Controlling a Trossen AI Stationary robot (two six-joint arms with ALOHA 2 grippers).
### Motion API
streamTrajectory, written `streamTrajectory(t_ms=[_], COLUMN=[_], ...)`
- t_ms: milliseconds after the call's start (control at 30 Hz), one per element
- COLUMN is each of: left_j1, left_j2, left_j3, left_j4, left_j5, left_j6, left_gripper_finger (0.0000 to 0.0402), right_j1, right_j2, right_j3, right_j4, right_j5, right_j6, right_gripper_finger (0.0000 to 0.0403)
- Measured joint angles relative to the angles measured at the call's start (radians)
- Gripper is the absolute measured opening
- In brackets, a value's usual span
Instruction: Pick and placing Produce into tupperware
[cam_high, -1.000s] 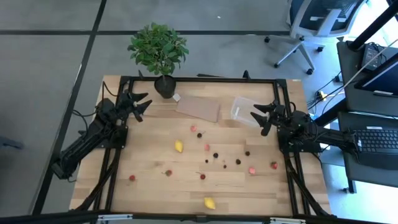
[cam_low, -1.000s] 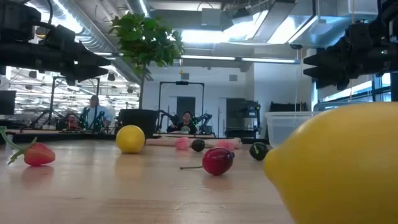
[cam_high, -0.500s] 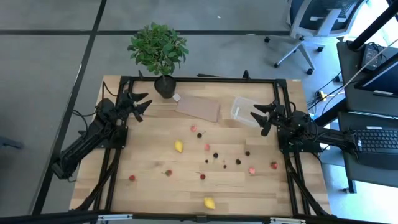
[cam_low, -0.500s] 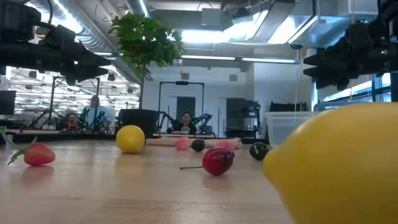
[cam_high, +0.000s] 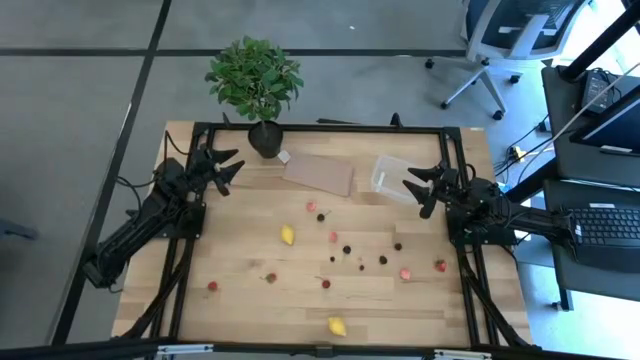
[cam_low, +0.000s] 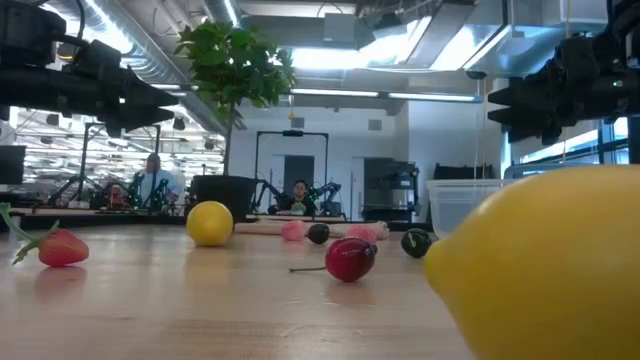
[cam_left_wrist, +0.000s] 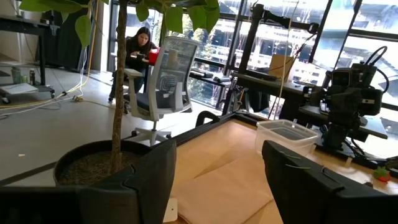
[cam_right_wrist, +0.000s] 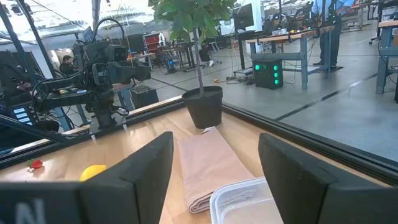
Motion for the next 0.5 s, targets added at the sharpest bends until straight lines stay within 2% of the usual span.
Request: streamTrajectory(t_ms=[500], left_j1=[0.000], left_j2=[0.000], left_j3=[0.000], left_j4=[0.000], left_j5=[0.000], left_j6=[0.000], left_gripper_finger=[0.0231], right_j1=[0.000], right_j2=[0.000], right_j3=[0.000], right_j4=[0.051], right_j5=[0.000], right_j6=[0.034], right_gripper_finger=[0.0238])
